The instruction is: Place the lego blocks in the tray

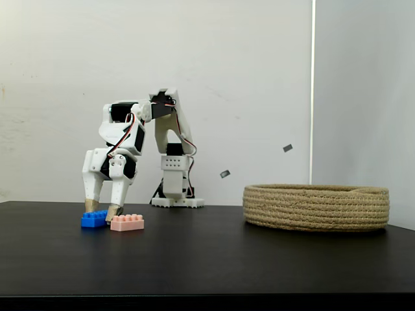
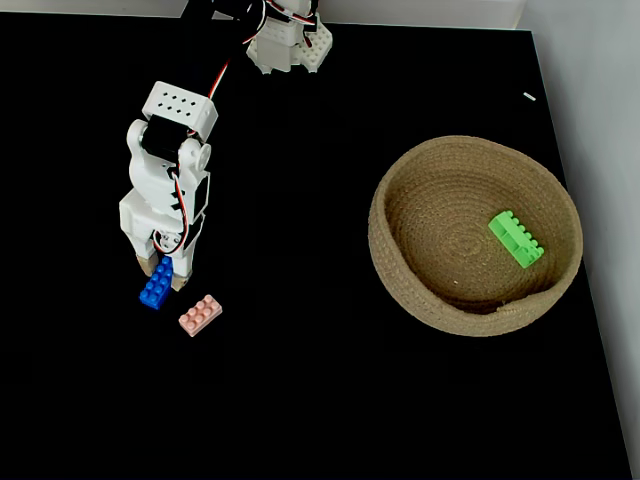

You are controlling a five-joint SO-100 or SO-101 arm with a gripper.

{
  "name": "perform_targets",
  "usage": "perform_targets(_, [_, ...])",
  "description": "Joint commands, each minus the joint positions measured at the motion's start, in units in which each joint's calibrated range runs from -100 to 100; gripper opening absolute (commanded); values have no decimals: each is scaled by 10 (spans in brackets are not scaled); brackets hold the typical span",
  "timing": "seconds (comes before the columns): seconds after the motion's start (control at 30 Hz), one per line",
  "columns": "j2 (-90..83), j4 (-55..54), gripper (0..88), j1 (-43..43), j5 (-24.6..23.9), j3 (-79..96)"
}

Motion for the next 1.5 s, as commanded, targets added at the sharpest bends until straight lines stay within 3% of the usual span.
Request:
perform_targets(0.0, [-9,-6,0,-5,-5,-26])
perform_targets(0.3, [-134,48,0,1,6,-10])
perform_targets(0.47, [-251,86,0,-37,23,18])
perform_targets(0.83, [-413,112,0,-250,24,65])
perform_targets(1.3, [-443,65,1,-496,-6,169])
perform_targets(1.37, [-429,66,235,-513,-9,164])
perform_targets(1.4, [-422,66,297,-518,-13,162])
perform_targets(1.47, [-414,60,328,-521,-15,159])
